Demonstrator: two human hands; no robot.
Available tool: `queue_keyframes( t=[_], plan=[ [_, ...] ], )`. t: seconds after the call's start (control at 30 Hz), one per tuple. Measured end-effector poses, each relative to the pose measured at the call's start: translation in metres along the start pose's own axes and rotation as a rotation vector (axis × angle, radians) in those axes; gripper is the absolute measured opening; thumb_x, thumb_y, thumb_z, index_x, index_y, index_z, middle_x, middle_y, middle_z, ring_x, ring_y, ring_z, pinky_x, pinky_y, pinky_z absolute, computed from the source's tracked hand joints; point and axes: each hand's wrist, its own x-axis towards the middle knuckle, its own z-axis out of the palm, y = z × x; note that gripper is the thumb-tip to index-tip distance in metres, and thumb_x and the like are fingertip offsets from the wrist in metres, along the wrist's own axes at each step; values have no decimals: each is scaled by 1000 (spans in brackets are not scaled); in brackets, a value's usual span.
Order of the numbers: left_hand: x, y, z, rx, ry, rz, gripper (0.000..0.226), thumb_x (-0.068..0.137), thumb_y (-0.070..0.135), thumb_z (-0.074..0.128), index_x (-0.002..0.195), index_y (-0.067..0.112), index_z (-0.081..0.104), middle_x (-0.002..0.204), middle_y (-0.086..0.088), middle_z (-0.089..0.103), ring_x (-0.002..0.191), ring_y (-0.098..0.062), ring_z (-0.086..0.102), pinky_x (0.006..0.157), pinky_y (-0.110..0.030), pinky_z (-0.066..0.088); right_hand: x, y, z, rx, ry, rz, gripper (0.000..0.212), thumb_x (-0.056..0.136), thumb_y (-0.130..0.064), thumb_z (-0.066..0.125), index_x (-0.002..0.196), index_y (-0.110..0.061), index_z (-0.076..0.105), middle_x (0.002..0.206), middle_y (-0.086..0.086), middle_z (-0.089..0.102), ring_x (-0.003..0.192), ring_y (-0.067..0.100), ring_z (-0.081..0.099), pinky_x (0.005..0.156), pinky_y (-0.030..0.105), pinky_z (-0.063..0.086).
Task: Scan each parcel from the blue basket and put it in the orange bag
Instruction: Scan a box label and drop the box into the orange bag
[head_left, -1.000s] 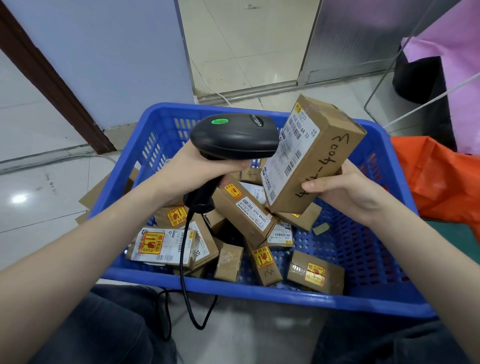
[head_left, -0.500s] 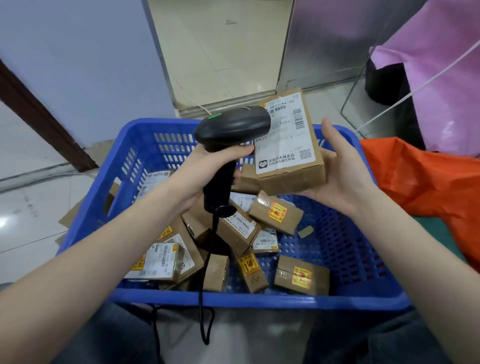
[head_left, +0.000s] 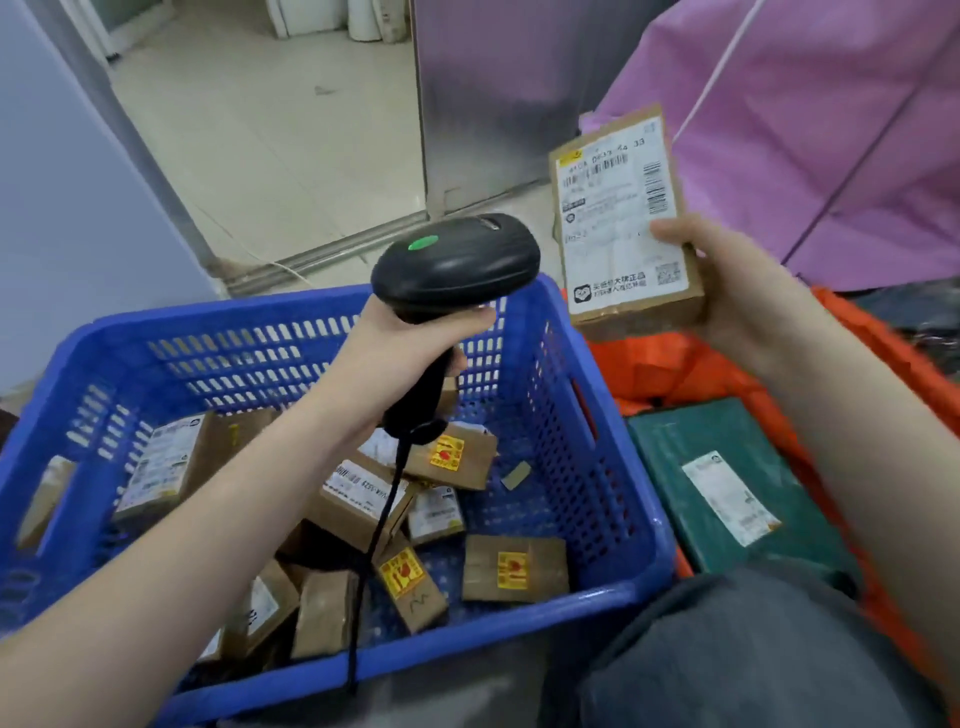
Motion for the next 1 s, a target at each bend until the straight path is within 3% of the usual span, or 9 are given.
queue_keyframes(
  t=[0.1, 0.17, 0.23, 0.37, 0.53, 0.67, 0.8, 0.9, 1.0],
  plan=[
    [8, -14, 32, 72, 3, -41, 12, 83, 16, 71, 76, 21, 63, 71, -12, 57, 62, -17, 55, 64, -27, 51, 4, 21, -56, -74, 214, -32, 32, 85, -21, 62, 115, -8, 63, 93, 3, 75, 86, 17, 70, 79, 33, 55],
    [14, -30, 49, 175, -6, -60, 20, 83, 16, 71, 66, 19, 60, 62, -7, 58, 53, -9, 53, 55, -17, 46, 4, 48, -89, -134, 298, 36, 24, 87, -20, 62, 107, -8, 66, 74, -3, 74, 67, 10, 69, 63, 27, 56],
    [20, -47, 61, 234, -15, -96, 22, 82, 16, 72, 65, 18, 59, 55, 0, 56, 48, -4, 52, 54, -18, 45, 0, 83, -117, -163, 341, 133, 30, 87, -22, 63, 112, -7, 65, 79, 0, 74, 65, 11, 68, 54, 24, 52],
    [26, -78, 79, 267, -44, -143, 12, 82, 12, 73, 77, 17, 63, 50, 8, 56, 45, -1, 49, 53, -19, 43, -11, 150, -149, -254, 395, 275, 40, 87, -24, 65, 121, -12, 51, 96, 4, 66, 78, 15, 64, 62, 28, 47],
    [27, -108, 93, 312, -75, -215, 11, 80, 13, 75, 86, 15, 65, 49, 7, 57, 46, -2, 50, 48, -16, 42, -9, 214, -151, -348, 310, 414, 38, 87, -25, 65, 119, -9, 51, 91, 7, 65, 72, 14, 61, 63, 28, 46],
    [28, -126, 99, 360, -99, -268, 13, 80, 14, 75, 88, 10, 66, 60, -4, 58, 61, -17, 53, 58, -29, 43, 0, 249, -146, -384, 243, 451, 35, 90, -19, 62, 121, -5, 51, 94, 4, 62, 70, 10, 57, 59, 20, 45],
    [33, -138, 103, 441, -97, -282, 11, 81, 14, 74, 86, 10, 65, 56, -4, 57, 55, -16, 52, 50, -24, 43, 6, 272, -144, -535, 150, 481, 36, 90, -21, 61, 122, -6, 52, 108, 5, 60, 96, 21, 59, 87, 31, 48],
    [34, -142, 102, 460, -91, -282, 17, 81, 14, 73, 90, 2, 65, 57, -6, 57, 52, -14, 51, 44, -16, 40, 8, 279, -145, -604, 109, 483, 36, 89, -14, 58, 124, -6, 51, 113, 7, 60, 98, 23, 59, 84, 32, 49],
    [35, -141, 97, 429, -84, -292, 21, 81, 15, 73, 94, 0, 67, 58, -5, 59, 57, -15, 53, 50, -21, 42, 10, 275, -146, -647, 135, 439, 41, 87, -10, 60, 127, -6, 50, 125, 10, 58, 111, 24, 57, 89, 33, 47]
  ],
)
